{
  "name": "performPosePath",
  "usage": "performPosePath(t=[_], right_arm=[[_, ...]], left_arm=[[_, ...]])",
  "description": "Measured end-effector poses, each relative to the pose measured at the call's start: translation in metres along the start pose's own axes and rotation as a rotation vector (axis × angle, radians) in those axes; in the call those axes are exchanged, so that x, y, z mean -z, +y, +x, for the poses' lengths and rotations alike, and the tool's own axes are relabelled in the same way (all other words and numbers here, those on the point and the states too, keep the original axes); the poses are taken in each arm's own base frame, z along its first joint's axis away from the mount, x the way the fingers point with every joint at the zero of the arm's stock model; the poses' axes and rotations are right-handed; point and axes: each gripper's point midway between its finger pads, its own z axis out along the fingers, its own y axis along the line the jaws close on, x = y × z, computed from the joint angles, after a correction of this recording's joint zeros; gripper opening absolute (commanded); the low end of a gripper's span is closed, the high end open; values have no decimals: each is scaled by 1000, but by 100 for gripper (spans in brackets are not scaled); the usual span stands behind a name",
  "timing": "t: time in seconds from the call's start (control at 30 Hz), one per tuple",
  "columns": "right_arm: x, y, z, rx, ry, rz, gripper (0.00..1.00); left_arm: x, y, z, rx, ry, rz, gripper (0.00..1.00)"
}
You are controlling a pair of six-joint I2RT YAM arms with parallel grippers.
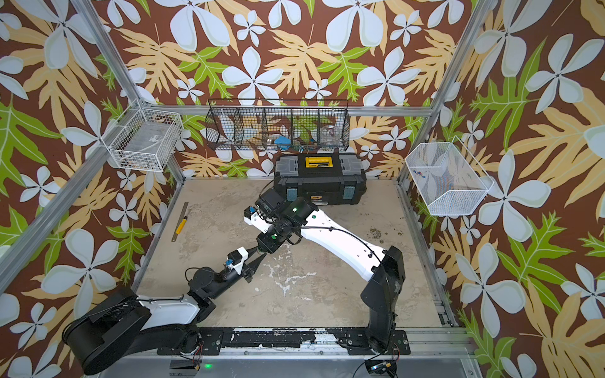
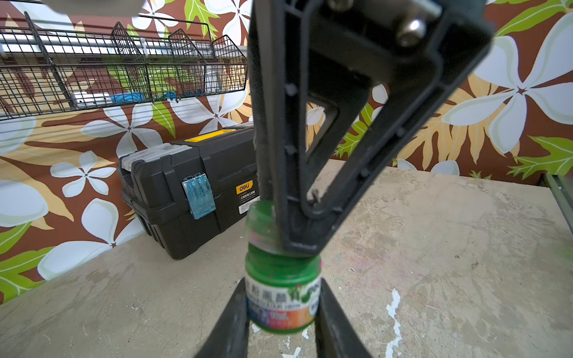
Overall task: Close the paint jar lid
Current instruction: Close the lid on the paint jar.
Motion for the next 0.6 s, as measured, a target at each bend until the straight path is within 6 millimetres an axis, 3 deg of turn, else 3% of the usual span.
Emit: performPosePath(t=[0.6], right_arm=[[-7,-2,3,13,35,4,37]], left_arm=[[0,-1,6,4,24,3,22]])
